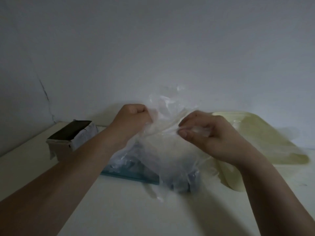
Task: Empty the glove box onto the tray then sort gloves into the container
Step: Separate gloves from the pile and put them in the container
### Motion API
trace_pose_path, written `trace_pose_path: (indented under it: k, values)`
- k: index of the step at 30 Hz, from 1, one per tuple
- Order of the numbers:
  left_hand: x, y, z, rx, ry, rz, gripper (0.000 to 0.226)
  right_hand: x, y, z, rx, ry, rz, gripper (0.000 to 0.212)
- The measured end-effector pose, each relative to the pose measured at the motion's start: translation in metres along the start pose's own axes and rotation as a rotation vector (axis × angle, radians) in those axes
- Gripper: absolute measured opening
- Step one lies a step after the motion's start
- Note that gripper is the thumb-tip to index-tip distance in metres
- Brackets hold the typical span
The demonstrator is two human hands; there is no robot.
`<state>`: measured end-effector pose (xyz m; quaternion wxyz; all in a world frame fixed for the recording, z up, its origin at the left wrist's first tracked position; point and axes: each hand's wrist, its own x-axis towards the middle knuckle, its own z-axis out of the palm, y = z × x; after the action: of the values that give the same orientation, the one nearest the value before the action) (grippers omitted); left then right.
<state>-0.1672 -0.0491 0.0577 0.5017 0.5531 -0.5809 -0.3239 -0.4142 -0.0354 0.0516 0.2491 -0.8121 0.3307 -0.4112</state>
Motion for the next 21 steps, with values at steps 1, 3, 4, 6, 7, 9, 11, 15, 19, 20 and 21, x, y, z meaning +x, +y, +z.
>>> trace_pose_path:
  k: [1, 3, 4, 6, 7, 9, 11, 15, 19, 20, 21]
  values:
    - [-0.003, 0.004, -0.002, -0.026, -0.051, -0.037, 0.018, 0.000, -0.003, 0.000, -0.001, 0.048, -0.055, 0.003]
    - [-0.007, 0.008, -0.004, -0.041, -0.141, -0.081, 0.018, -0.002, -0.008, 0.002, -0.099, 0.077, -0.134, 0.004]
    - [-0.008, 0.007, -0.004, -0.038, -0.175, -0.087, 0.016, -0.003, -0.011, 0.003, -0.157, 0.082, -0.167, 0.004]
    - [-0.009, 0.005, -0.006, -0.063, -0.209, -0.103, 0.017, -0.005, -0.017, 0.003, -0.207, 0.079, -0.210, 0.003]
    - [-0.011, 0.005, -0.006, -0.066, -0.203, -0.121, 0.021, -0.006, -0.019, 0.003, -0.199, 0.050, -0.197, 0.005]
    - [-0.012, 0.002, -0.005, 0.003, -0.167, -0.133, 0.021, -0.007, -0.019, 0.005, -0.144, -0.067, -0.093, 0.008]
    - [-0.012, 0.002, -0.003, 0.099, -0.114, -0.116, 0.015, -0.007, -0.013, 0.010, -0.177, -0.210, 0.045, 0.006]
    - [-0.007, 0.003, -0.010, 0.085, -0.009, -0.120, 0.024, -0.005, -0.003, 0.017, -0.428, -0.555, 0.211, 0.014]
    - [-0.008, 0.003, -0.014, 0.172, -0.020, -0.087, 0.019, -0.006, -0.017, 0.007, -0.157, -0.407, 0.131, 0.009]
    - [-0.009, 0.002, -0.013, 0.192, -0.046, -0.096, 0.020, -0.007, -0.024, 0.005, -0.035, -0.332, 0.073, 0.006]
    - [-0.010, 0.002, -0.011, 0.208, -0.084, -0.113, 0.021, -0.009, -0.029, 0.004, 0.044, -0.265, 0.017, 0.005]
